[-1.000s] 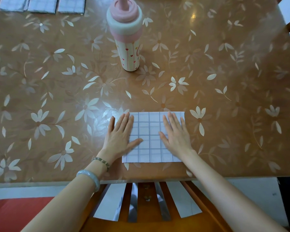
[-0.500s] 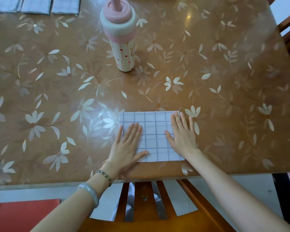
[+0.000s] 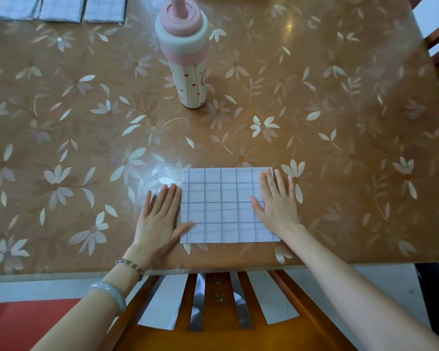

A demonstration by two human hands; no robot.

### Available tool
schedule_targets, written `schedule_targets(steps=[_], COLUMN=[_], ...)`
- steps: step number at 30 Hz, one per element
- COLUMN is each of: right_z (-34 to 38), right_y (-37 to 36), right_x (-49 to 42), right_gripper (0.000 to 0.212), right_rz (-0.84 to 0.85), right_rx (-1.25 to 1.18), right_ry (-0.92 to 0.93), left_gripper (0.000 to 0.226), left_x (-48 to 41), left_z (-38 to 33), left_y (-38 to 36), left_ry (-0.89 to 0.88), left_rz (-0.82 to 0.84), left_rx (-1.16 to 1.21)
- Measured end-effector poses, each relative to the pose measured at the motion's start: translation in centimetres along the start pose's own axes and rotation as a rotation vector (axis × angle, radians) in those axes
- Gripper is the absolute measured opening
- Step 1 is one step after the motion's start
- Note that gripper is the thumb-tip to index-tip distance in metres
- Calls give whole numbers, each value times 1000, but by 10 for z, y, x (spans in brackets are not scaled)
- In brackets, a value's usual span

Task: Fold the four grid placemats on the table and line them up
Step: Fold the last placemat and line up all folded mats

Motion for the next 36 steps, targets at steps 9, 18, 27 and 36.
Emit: schedule_targets(steps=[9,18,27,36], right_z=[2,4,12,62], right_y=[5,7,25,39], right_x=[1,1,1,8], right_gripper=[75,73,60,30], right_rz=[31,43,-33,78], right_rx=[17,2,-120,-465], right_ry=[-8,-19,-29,161], left_gripper=[70,68,13,11], left_x=[-15,-28,-19,-20], left_z=[-13,-17,0,0], left_y=[35,41,31,34], left_ry=[252,589,708,692], left_rz=[-177,-304,-137,-155], left_rx=[390,1068,1025,1050])
Point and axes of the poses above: each hand's wrist, its own x-axis away from the middle knuckle, its own y-axis out of the back of the hand, z = x × y, the point moved 7 cm from there along -x, towards the middle knuckle, and after that the axes turned 8 degrees about -y, right-handed, at the moved point
